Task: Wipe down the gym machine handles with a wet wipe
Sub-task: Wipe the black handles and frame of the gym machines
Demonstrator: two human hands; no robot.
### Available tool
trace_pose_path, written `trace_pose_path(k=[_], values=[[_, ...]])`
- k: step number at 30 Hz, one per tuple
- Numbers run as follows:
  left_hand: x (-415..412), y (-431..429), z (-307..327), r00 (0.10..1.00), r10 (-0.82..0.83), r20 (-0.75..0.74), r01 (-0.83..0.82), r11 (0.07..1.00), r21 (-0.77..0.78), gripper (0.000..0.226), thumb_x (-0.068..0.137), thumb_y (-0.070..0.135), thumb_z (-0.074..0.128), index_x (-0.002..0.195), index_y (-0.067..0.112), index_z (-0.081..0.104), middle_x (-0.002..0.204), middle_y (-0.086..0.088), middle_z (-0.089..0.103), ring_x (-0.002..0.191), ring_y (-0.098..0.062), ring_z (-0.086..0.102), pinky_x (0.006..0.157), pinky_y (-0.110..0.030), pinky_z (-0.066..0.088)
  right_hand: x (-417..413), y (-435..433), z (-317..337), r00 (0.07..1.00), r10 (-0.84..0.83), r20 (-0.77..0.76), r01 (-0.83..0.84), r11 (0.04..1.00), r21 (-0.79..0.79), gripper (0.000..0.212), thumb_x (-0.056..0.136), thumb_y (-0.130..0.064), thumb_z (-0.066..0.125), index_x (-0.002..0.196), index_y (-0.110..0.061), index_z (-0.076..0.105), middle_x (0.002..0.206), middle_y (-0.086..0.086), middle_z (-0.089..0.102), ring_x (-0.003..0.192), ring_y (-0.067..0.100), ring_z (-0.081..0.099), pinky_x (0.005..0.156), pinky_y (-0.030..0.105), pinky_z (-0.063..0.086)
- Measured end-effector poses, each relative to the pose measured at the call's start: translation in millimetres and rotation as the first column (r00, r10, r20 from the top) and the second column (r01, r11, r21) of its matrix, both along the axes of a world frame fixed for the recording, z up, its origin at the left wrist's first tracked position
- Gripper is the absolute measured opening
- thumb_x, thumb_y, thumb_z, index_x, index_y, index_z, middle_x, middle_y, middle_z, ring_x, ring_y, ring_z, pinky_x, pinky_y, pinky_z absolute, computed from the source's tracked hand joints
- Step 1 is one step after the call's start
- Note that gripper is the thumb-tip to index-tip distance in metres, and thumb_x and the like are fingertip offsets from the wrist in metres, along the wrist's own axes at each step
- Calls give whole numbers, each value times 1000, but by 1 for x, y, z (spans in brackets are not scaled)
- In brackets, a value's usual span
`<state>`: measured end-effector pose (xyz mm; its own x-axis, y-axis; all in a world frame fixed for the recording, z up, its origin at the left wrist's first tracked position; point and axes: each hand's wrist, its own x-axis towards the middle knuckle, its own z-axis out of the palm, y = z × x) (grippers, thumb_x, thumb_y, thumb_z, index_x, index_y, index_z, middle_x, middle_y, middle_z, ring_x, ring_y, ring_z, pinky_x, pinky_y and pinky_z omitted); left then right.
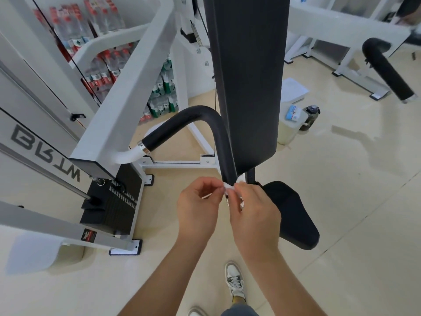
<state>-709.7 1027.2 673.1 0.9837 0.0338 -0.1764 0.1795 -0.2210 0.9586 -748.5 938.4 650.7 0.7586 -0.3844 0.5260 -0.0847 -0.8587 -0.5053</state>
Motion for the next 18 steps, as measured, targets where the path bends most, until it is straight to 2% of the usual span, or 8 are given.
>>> trace_pose_path(k=[3, 6, 8, 11, 14, 16, 18], values=[[6, -1, -3, 1000, 15, -16, -15, 1000, 10, 17, 81, 8, 71, 75, 24, 70, 72, 11, 70, 70, -6, 65, 72, -30, 57, 14, 2, 7, 999, -42, -21, 43, 998, 43, 18, 83, -23, 70, 73, -10, 64, 60, 0, 60, 49, 17, 54, 45, 22, 37], [9, -3, -3, 998, 22, -66, -25, 998, -49, 16, 81, 5, 70, 78, 21, 71, 74, 6, 72, 72, -8, 68, 74, -29, 57, 20, 3, 10, 998, -60, -32, 62, 995, 73, 17, 77, -20, 78, 74, -10, 65, 58, -1, 60, 48, 16, 55, 48, 18, 34], [7, -2, -3, 995, 14, -94, -22, 997, -75, 19, 80, 3, 69, 77, 21, 71, 75, 4, 73, 75, -10, 68, 78, -31, 57, 11, 3, 6, 999, -34, -10, 35, 997, 75, 13, 81, -21, 74, 78, -10, 66, 61, -3, 62, 51, 13, 55, 54, 12, 31], [0, 3, -1, 996, -12, -91, 4, 996, -92, 17, 81, 5, 69, 80, 22, 74, 77, 4, 74, 78, -13, 69, 82, -35, 57, 1, 3, 0, 1000, 0, 0, 0, 996, 89, 15, 85, -23, 66, 76, -11, 67, 62, -3, 63, 54, 14, 57, 54, 15, 37], [-5, 5, 3, 997, -62, -53, 55, 992, -111, 11, 83, 13, 70, 85, 22, 76, 80, 5, 75, 81, -12, 70, 83, -36, 57, 10, 0, 6, 1000, 3, -1, -3, 987, 163, 17, 85, -19, 68, 69, -11, 67, 59, -2, 64, 52, 15, 58, 49, 25, 46], [-4, 6, 6, 996, -74, -40, 68, 988, -135, 9, 84, 16, 70, 88, 21, 76, 83, 5, 75, 83, -11, 70, 84, -35, 56, 19, -5, 9, 999, 24, 24, -30, 967, 255, 14, 85, -17, 70, 72, -9, 70, 66, 2, 70, 57, 15, 63, 52, 30, 54], [-4, 6, 6, 997, -64, -37, 58, 987, -147, 9, 84, 16, 70, 89, 21, 77, 83, 6, 75, 83, -10, 70, 83, -34, 56, 19, -9, 6, 993, 72, 92, -91, 970, 227, 14, 86, -17, 68, 82, -5, 73, 80, 6, 74, 67, 16, 67, 60, 33, 57]])
